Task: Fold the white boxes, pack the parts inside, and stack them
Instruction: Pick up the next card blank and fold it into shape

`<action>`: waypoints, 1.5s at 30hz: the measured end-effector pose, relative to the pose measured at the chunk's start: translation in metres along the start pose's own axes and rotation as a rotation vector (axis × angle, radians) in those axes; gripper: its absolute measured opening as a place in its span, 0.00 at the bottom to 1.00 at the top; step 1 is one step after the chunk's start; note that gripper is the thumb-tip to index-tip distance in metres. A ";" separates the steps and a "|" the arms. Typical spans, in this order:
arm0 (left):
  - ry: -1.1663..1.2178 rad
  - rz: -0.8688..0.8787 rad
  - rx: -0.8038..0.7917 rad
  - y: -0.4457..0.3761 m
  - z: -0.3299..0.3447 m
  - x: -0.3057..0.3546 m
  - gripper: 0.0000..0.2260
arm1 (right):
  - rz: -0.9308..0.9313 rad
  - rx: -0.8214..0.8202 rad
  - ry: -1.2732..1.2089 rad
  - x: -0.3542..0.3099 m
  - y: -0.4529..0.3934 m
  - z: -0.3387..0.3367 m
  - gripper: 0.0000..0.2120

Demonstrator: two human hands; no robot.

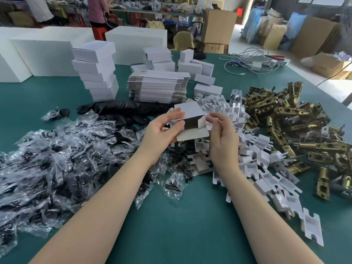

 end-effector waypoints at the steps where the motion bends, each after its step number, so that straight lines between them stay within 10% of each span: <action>1: 0.027 -0.009 0.008 0.000 0.000 -0.001 0.12 | -0.037 -0.016 0.023 -0.001 0.001 0.000 0.10; 8: 0.075 -0.014 -0.004 0.000 -0.002 -0.003 0.11 | -0.260 -0.091 0.143 -0.011 0.004 0.007 0.13; 23: 0.051 -0.048 -0.027 -0.001 -0.001 -0.008 0.06 | -0.116 -0.187 0.028 -0.006 0.002 0.011 0.08; 29: 0.060 -0.072 -0.139 0.003 0.007 0.000 0.28 | -0.071 -0.200 -0.046 -0.006 0.003 0.013 0.12; 45: 0.018 0.054 -0.078 0.004 0.001 0.001 0.16 | -0.055 -0.132 -0.153 -0.008 0.000 0.007 0.10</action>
Point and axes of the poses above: each hand's wrist, its own y-axis away from the middle knuckle, its own z-axis out of the palm, x = y × z, the point moved 6 cm from there along -y, towards the middle knuckle, and after that the axes turned 8 degrees about y, right-handed, at the moved point
